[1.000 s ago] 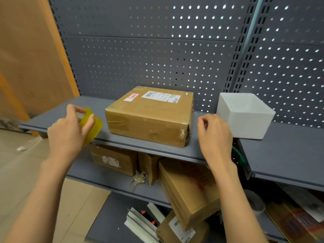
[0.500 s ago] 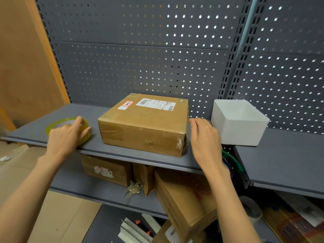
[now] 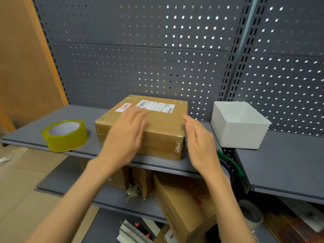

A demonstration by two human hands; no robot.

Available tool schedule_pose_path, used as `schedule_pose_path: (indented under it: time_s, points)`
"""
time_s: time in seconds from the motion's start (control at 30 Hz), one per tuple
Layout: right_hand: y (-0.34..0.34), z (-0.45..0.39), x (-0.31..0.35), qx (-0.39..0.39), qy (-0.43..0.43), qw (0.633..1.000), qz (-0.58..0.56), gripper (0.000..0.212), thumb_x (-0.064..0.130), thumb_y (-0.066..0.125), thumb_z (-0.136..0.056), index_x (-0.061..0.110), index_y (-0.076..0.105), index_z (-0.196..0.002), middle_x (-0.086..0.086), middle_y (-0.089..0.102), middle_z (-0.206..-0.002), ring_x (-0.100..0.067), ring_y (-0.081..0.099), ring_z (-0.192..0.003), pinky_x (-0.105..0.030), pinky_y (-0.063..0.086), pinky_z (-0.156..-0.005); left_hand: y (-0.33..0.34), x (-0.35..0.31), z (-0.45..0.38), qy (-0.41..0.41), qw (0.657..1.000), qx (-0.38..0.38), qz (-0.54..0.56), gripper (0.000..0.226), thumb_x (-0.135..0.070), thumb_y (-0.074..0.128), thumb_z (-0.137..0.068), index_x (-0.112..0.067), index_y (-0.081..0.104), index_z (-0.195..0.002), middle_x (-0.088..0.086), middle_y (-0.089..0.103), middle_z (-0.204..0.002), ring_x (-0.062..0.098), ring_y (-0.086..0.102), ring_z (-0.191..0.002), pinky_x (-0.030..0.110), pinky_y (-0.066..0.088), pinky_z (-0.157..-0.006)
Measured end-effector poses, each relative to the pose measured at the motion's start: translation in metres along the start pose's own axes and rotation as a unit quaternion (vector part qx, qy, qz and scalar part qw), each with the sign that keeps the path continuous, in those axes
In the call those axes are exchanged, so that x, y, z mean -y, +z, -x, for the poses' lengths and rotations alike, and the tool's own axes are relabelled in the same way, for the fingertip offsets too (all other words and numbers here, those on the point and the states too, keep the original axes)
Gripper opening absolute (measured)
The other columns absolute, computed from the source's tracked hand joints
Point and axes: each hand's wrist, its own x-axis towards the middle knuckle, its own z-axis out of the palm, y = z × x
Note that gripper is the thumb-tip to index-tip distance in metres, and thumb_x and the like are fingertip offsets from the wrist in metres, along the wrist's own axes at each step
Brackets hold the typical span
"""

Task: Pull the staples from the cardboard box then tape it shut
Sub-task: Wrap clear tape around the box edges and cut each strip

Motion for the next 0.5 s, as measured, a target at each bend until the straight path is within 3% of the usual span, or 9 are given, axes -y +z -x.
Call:
schedule_pose_path:
  time_s: [0.1, 0.23, 0.37, 0.5]
  points:
    - [0.003, 0.0, -0.007, 0.057, -0.032, 0.997, 0.044, 0.046, 0.029, 0.024, -0.1, 0.013, 0.045, -0.138, 0.003, 0.046, -0.142, 0.004, 0.03, -0.126, -0.001, 0.012, -0.101, 0.025, -0.038, -0.001, 0.06, 0.997, 0.054, 0.018, 0.046, -0.024, 0.028, -0.099, 0.004, 0.056, -0.123, 0.017, 0.059, -0.125, 0.029, 0.05, -0.122, 0.035, 0.025, -0.111]
    - [0.007, 0.002, -0.019, 0.109, -0.049, 0.988, 0.096, 0.05, 0.031, 0.02, -0.097, 0.016, 0.04, -0.141, 0.002, 0.042, -0.145, -0.004, 0.03, -0.135, -0.002, 0.009, -0.104, 0.048, -0.047, 0.002, 0.047, 0.992, 0.116, 0.002, 0.054, -0.03, 0.019, -0.102, 0.004, 0.055, -0.126, 0.018, 0.06, -0.126, 0.03, 0.056, -0.119, 0.033, 0.025, -0.108]
    - [0.006, -0.002, -0.024, 0.12, -0.025, 0.989, 0.083, 0.041, 0.02, 0.025, -0.103, 0.016, 0.035, -0.143, 0.002, 0.035, -0.149, -0.005, 0.026, -0.138, -0.008, 0.009, -0.107, 0.053, -0.047, 0.006, 0.047, 0.993, 0.105, 0.009, 0.044, -0.023, 0.034, -0.097, 0.002, 0.056, -0.125, 0.016, 0.06, -0.125, 0.029, 0.057, -0.117, 0.03, 0.026, -0.107]
    - [0.0, -0.012, -0.024, 0.151, 0.028, 0.988, 0.033, 0.042, 0.022, 0.023, -0.104, 0.015, 0.034, -0.144, 0.004, 0.029, -0.152, -0.004, 0.023, -0.139, -0.006, 0.008, -0.104, 0.046, -0.043, 0.005, 0.032, 0.99, 0.112, 0.081, 0.046, -0.028, 0.032, -0.096, -0.004, 0.056, -0.128, 0.01, 0.057, -0.131, 0.022, 0.049, -0.126, 0.023, 0.022, -0.109]
